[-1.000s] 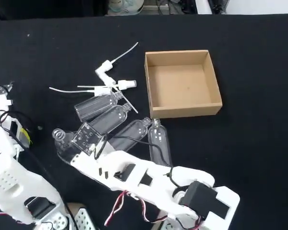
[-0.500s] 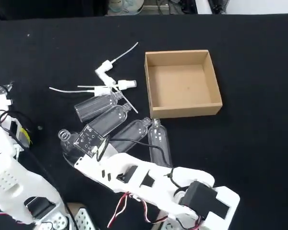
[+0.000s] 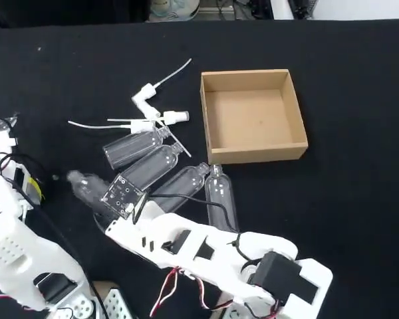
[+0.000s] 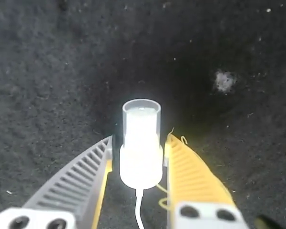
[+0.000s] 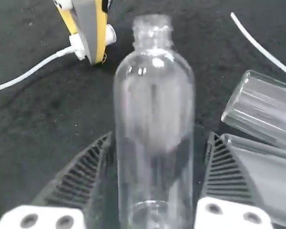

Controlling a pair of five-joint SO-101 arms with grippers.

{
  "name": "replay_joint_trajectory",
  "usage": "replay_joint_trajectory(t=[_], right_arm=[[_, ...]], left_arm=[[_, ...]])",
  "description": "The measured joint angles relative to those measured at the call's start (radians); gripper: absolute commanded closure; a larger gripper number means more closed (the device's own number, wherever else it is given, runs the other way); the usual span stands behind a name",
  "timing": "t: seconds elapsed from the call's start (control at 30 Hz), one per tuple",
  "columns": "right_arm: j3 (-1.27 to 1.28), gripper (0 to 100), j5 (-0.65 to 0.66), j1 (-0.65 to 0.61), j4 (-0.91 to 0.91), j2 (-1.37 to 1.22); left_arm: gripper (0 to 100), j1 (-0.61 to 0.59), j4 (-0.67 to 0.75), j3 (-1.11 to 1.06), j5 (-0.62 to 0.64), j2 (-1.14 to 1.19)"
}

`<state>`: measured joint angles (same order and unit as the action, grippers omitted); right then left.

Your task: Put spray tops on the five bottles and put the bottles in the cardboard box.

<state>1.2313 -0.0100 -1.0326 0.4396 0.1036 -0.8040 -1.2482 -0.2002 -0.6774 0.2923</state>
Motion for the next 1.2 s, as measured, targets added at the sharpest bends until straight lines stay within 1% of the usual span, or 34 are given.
replay_joint_trajectory(t=[0.33,0.4,0.47,0.57,0.67,0.73,0.83,1.0,1.2], right_arm=[[0.049,76.2,0.000,0.000,-0.006,0.121],[0.049,76.2,0.000,0.000,-0.048,0.138],[0.025,76.2,0.000,0.000,-0.144,0.166],[-0.118,75.8,0.000,0.000,-0.402,0.184],[-0.347,75.8,0.000,0.000,-0.717,0.172],[-0.503,75.8,0.000,0.000,-0.876,0.123],[-0.698,75.8,0.000,0.002,-0.944,0.000],[-0.905,76.0,0.000,0.002,-0.971,-0.241],[-1.132,76.1,0.000,0.002,-1.094,-0.391]], left_arm=[[83,0.000,0.000,0.000,0.000,0.000],[83,0.000,0.000,0.000,0.000,0.000],[83,0.000,0.000,0.000,0.000,0.000],[83,-0.005,-0.025,0.000,0.032,0.000],[83,-0.028,-0.035,0.000,0.051,0.000],[83,-0.046,-0.041,0.000,0.051,0.000],[83,-0.069,-0.046,0.000,0.023,0.000],[83,-0.104,-0.048,0.000,-0.009,0.000],[83,-0.175,-0.048,0.026,-0.071,0.000]])
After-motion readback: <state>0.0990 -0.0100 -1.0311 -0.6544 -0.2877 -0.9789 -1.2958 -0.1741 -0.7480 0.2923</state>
